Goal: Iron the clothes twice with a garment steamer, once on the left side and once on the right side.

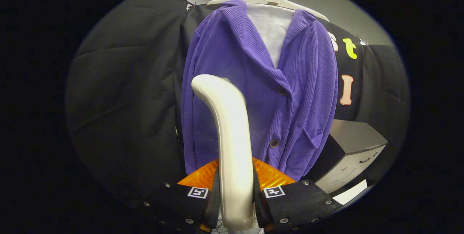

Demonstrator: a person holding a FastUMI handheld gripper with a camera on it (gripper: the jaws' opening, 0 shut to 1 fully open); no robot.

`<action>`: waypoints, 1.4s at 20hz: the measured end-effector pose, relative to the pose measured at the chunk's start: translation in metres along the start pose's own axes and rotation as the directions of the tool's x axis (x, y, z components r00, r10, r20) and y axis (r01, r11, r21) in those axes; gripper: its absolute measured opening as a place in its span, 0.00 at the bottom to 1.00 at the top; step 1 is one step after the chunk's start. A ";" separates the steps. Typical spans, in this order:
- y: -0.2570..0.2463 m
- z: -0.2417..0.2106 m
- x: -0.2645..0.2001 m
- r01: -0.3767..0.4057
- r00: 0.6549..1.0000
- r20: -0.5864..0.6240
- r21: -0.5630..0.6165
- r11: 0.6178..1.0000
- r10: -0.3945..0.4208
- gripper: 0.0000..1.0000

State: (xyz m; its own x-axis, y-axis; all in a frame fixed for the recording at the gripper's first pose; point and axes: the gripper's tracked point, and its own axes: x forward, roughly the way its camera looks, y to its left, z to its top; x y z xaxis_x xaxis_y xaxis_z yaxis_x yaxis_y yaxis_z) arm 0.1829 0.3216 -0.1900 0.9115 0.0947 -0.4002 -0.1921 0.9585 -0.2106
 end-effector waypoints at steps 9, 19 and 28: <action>0.006 -0.088 0.011 -0.015 0.986 -0.166 -0.034 0.999 0.009 0.41; 0.001 -0.175 0.007 -0.055 0.921 -0.385 0.022 0.998 0.060 0.41; -0.035 -0.216 -0.043 -0.163 0.857 -0.480 0.090 0.982 0.187 0.41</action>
State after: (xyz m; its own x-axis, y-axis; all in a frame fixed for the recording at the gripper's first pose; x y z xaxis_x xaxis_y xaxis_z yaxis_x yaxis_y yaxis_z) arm 0.0717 0.2258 -0.3581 0.5712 0.1310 -0.8103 -0.3046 0.9505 -0.0610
